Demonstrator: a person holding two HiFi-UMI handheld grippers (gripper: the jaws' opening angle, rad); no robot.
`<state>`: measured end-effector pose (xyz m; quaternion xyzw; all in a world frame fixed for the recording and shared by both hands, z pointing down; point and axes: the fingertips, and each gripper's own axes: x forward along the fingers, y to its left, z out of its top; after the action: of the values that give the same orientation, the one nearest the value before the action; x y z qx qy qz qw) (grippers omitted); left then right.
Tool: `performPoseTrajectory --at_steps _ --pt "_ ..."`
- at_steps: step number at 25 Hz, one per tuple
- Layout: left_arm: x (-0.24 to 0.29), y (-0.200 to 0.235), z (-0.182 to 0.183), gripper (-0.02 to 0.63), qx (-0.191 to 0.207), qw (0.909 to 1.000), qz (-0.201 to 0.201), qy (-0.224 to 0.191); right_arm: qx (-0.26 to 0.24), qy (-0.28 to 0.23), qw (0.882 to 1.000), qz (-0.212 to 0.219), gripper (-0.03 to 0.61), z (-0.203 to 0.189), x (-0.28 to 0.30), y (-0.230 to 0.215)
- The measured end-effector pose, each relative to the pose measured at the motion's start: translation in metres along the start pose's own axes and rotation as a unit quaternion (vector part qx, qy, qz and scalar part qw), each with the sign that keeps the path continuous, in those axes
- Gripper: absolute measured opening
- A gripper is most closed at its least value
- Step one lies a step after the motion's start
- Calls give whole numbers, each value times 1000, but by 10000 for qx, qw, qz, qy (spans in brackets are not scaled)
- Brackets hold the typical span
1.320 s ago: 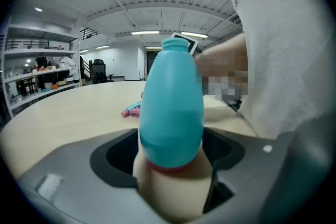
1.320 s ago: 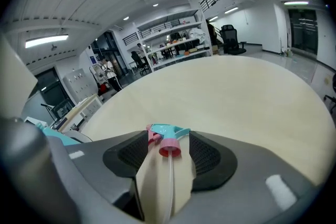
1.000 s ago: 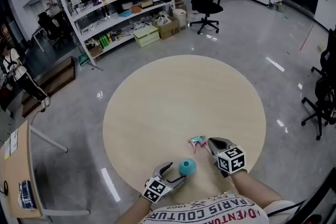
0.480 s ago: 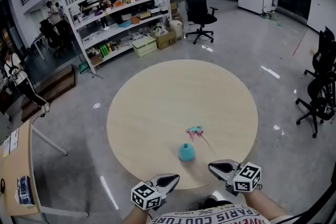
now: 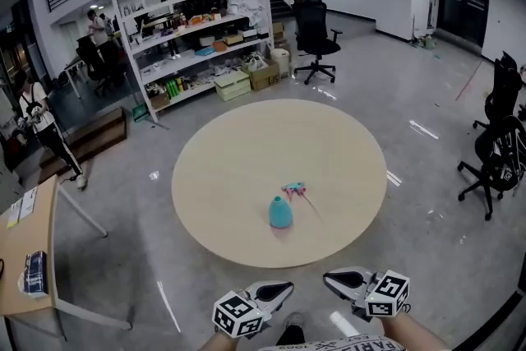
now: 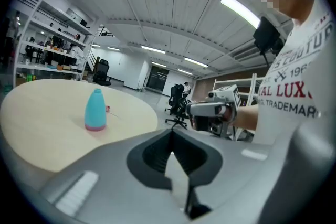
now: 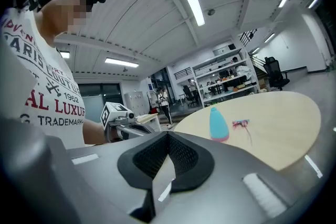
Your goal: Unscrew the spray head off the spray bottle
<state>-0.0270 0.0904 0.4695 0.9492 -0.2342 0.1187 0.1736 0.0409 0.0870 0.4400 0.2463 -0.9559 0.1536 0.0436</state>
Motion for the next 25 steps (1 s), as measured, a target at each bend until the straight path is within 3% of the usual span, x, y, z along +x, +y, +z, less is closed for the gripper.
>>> performPoseTrajectory --at_steps 3,6,12,19,25 --pt "-1 -63 -25 2 -160 9999 44 -16 159 62 9998 -126 1 -39 -55 40" --pt "-7 -128 -40 2 -40 10000 45 -16 107 162 9996 -187 2 -63 -108 82" --pt "-30 -230 -40 2 194 9995 209 -166 -114 119 9998 -99 1 -62 -176 146" --pt "-62 -288 -40 2 571 9966 555 -195 -261 -79 9996 115 0 -70 -207 200" --pt "-58 -314 -43 2 631 9961 612 -89 -302 -259 9992 -38 0 -73 -237 208"
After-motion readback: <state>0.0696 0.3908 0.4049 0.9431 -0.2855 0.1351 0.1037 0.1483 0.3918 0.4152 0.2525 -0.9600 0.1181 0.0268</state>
